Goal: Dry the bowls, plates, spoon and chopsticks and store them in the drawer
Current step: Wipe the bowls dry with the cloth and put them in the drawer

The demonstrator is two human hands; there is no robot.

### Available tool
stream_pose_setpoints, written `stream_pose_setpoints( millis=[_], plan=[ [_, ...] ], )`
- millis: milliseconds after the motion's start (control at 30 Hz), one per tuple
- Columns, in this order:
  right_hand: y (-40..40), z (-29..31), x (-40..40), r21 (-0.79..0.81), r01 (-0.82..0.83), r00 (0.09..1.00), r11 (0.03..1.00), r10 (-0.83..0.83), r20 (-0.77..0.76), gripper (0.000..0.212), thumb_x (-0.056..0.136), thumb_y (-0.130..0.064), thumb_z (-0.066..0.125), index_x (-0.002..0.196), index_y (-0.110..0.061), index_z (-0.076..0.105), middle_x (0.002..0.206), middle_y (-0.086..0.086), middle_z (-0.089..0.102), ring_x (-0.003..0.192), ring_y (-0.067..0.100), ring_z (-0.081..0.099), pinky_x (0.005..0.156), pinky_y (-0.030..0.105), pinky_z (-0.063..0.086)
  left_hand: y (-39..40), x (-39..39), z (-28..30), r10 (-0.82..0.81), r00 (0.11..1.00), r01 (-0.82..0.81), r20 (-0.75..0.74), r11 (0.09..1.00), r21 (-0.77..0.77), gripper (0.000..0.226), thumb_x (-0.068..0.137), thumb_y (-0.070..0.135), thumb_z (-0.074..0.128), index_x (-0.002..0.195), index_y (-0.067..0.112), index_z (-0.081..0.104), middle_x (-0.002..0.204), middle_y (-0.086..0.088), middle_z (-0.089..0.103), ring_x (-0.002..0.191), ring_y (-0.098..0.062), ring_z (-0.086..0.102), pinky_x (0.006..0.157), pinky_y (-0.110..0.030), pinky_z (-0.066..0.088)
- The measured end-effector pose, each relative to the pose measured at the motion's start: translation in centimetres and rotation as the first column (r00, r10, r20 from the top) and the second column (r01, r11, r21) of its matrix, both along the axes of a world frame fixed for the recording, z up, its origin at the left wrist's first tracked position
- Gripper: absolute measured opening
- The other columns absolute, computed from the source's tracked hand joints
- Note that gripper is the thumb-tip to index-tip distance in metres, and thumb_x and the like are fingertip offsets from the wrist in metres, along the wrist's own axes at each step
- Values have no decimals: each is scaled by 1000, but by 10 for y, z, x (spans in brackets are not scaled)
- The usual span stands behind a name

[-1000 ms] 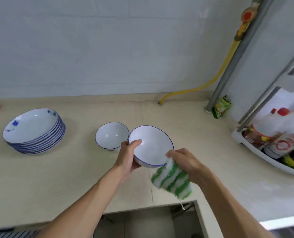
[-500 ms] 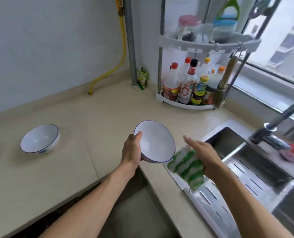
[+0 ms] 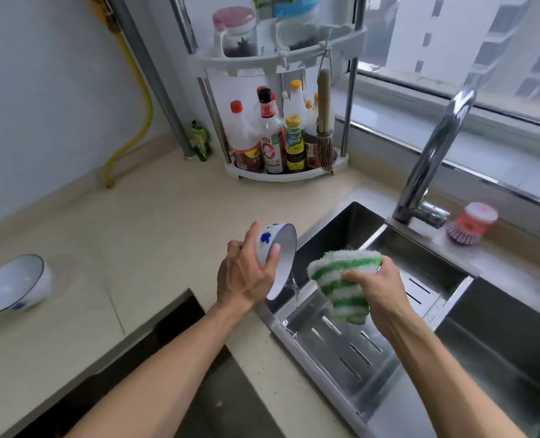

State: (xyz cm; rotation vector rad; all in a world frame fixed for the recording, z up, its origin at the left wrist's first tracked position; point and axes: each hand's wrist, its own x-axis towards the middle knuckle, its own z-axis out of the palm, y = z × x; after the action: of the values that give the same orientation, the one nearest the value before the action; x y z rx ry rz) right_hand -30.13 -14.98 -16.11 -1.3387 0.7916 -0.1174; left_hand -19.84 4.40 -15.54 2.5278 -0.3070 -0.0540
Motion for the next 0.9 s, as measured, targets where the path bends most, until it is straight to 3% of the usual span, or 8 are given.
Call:
stream_pose_setpoints(
  millis=[133,300,433,533,633,700,800,900],
  plan=[
    [-4,4,-2,-15,-3,1000,1000,4,11,28,86,5,66,106,-7,51,96,17,70,69,26,72,60,46,58,-8,2,4,-38,999,36,39,997,73,74,87,64,30,153,31,30,107,-9,59,95,-16,47,73,-26,35],
    [-10,8,3,53,-31,996,998,26,84,28,95,0,60,111,-15,44,102,12,64,63,21,73,41,36,54,-14,4,5,-32,998,28,49,996,84,75,87,63,30,153,29,30,106,-8,61,90,-13,44,71,-26,34],
    [-7,11,8,56,-14,988,998,5,152,29,98,1,55,116,-18,42,104,13,64,68,19,73,52,39,60,-20,6,9,12,1000,-12,-2,999,31,76,88,65,30,153,26,33,114,-7,63,96,-14,44,76,-27,33],
    [5,13,12,-64,19,980,998,-6,198,38,96,6,49,118,-23,38,101,7,61,75,19,70,55,34,59,-21,12,12,103,981,-120,-165,989,-92,62,97,63,39,148,28,43,134,-5,60,117,-22,53,91,-32,39],
    [32,18,24,-256,-5,964,967,73,256,44,85,6,52,109,-28,38,97,3,61,83,19,68,65,39,60,-21,14,12,160,897,-281,-413,927,-250,45,90,68,45,114,36,65,120,-2,66,113,-28,59,94,-40,47],
    [58,19,29,-292,-206,926,934,283,250,38,82,6,52,104,-23,42,90,0,62,77,5,64,69,34,54,-21,12,15,163,853,-369,-496,860,-351,51,72,77,48,89,34,69,101,-1,70,102,-30,65,94,-51,53],
    [72,9,26,-517,-568,705,641,703,97,17,87,-4,51,98,-13,42,83,6,55,73,13,47,70,40,41,-13,19,23,104,869,-320,-483,864,-389,56,69,75,50,90,28,71,96,-4,73,94,-32,68,89,-50,53],
    [47,-8,29,-773,-594,527,224,834,-164,31,77,-23,41,105,-12,50,104,7,57,103,25,49,102,45,37,2,25,31,-2,878,-227,-478,879,-420,46,84,63,52,97,24,72,98,-8,73,91,-33,69,77,-43,53]
  ],
)
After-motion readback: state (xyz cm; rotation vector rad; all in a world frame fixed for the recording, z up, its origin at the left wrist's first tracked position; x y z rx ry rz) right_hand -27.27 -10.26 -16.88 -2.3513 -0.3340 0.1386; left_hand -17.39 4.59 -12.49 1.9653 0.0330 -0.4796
